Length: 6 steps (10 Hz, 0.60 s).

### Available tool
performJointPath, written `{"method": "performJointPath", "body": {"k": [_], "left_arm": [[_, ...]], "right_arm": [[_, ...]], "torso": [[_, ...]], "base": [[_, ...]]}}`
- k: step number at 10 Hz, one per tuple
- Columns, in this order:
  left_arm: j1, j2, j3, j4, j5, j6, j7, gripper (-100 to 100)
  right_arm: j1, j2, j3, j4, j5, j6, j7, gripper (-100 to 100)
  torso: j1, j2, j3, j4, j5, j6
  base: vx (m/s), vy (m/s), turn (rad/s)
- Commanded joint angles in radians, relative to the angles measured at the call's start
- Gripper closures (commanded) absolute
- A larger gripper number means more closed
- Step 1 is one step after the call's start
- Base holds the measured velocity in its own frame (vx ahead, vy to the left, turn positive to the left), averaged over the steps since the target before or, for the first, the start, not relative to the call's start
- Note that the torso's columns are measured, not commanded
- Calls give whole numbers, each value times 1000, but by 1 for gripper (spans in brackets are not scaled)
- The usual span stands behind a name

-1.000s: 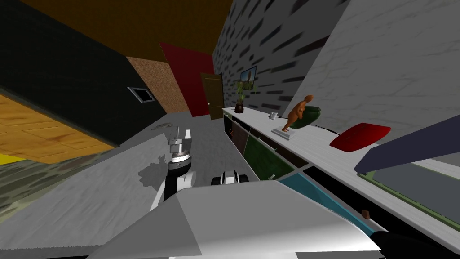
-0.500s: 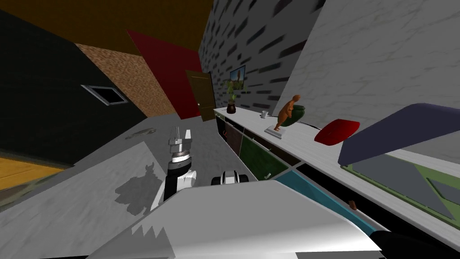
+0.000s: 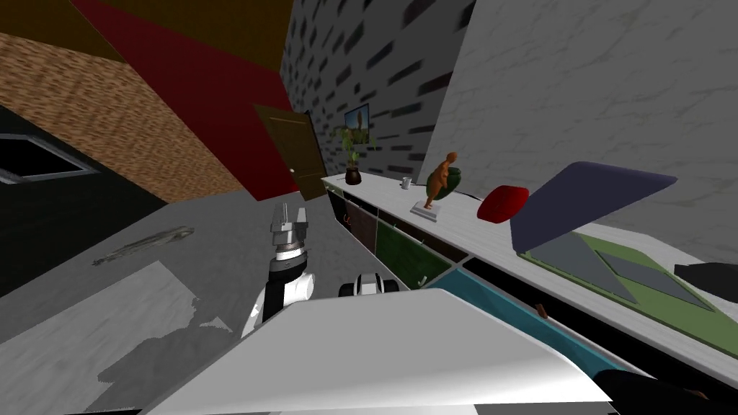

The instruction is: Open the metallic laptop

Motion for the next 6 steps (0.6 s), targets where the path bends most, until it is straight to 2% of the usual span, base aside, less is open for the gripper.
{"method": "performJointPath", "body": {"k": [1,2,4,6], "left_arm": [[0,0,0,0,0,0,0,0],[-1,0,0,0,0,0,0,0],[-1,0,0,0,0,0,0,0],[-1,0,0,0,0,0,0,0]], "right_arm": [[-5,1,5,0,6,-21,3,100],[-3,-8,-3,32,10,-38,1,-100],[3,-27,-22,68,17,-67,-4,-100],[14,-53,-50,93,25,-107,-14,-100]], "torso": [[0,2,1,0,0,-2],[-1,4,2,1,0,-1],[-4,4,2,1,-1,-1],[-4,2,1,1,-1,-1]], "base": [[36,15,8],[-10,-14,71],[-58,-49,134],[-113,-97,214]]}}
